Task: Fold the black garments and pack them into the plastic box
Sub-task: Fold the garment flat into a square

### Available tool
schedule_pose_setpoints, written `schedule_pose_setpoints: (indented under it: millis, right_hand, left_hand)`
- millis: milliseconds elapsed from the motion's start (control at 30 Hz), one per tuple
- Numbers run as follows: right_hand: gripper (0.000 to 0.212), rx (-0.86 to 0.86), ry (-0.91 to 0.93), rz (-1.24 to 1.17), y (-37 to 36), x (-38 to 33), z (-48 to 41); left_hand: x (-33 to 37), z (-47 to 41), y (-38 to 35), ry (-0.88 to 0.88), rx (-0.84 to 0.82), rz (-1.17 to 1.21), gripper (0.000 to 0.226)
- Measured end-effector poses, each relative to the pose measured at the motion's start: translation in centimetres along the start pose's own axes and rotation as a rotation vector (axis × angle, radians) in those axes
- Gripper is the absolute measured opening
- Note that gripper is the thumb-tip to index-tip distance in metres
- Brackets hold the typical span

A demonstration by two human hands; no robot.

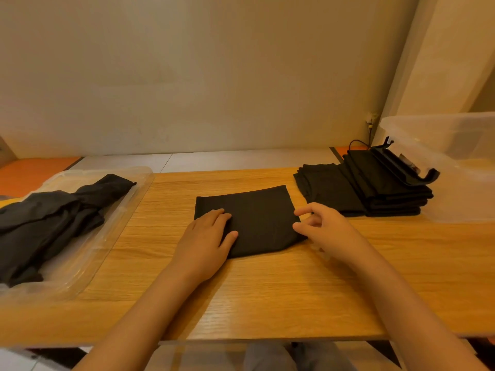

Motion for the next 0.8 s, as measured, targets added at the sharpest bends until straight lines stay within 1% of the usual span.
schedule_pose_setpoints:
  millis: [100,200,300,433,500,567,600,667,700,733,800]
  right_hand:
    - [0.029,0.000,0.012,-0.009,-0.4,0.4,0.0]
    - [0.030,0.090,-0.017,0.054,0.0,1.1,0.2]
    - [0.028,0.180,-0.031,0.191,0.4,1.4,0.8]
    - [0.030,0.179,-0.009,0.320,0.3,0.8,1.6]
    - [0.032,0.260,0.051,0.403,0.9,-0.9,1.8]
    - [0.031,0.373,0.201,0.396,0.8,-4.2,1.9]
    - [0.032,0.382,0.285,0.387,-0.1,-6.0,1.8]
    - [0.035,0.295,0.432,0.497,-3.7,-8.9,0.8]
    - [0.039,0.225,0.472,0.575,-5.8,-9.4,0.1]
    - [0.043,0.145,0.472,0.634,-7.5,-9.1,-0.6]
    - [0.049,-0.007,0.387,0.707,-9.4,-7.0,-2.1]
  left_hand:
    - [-0.1,0.2,-0.2,-0.009,0.009,0.011,0.054]
    - [-0.5,0.3,-0.4,-0.020,-0.002,0.018,0.054]
    - [-1.0,0.4,-1.0,-0.036,-0.041,0.009,0.055]
    - [-1.1,0.6,-1.6,-0.053,-0.101,-0.015,0.057]
    - [-0.9,0.6,-1.5,-0.049,-0.125,-0.022,0.057]
    - [-0.1,0.2,-0.7,-0.049,-0.096,-0.014,0.055]
    - [0.4,-0.1,-0.4,-0.052,-0.072,-0.008,0.054]
    - [1.1,-0.8,-0.4,-0.043,-0.052,-0.010,0.054]
    - [1.1,-1.0,-0.8,-0.026,-0.062,-0.019,0.054]
    - [0.8,-1.1,-1.4,0.000,-0.081,-0.032,0.055]
    - [0.0,-1.1,-2.4,0.043,-0.115,-0.058,0.057]
Point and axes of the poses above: each hand's wrist, its own z-axis away from the middle knuckle, its own y-axis out of the back of the hand, x = y × z, the point moved 10 cm from there along -z, towards the middle knuckle, and after that the axes turned 1 degree about z, right-handed, at the moved point
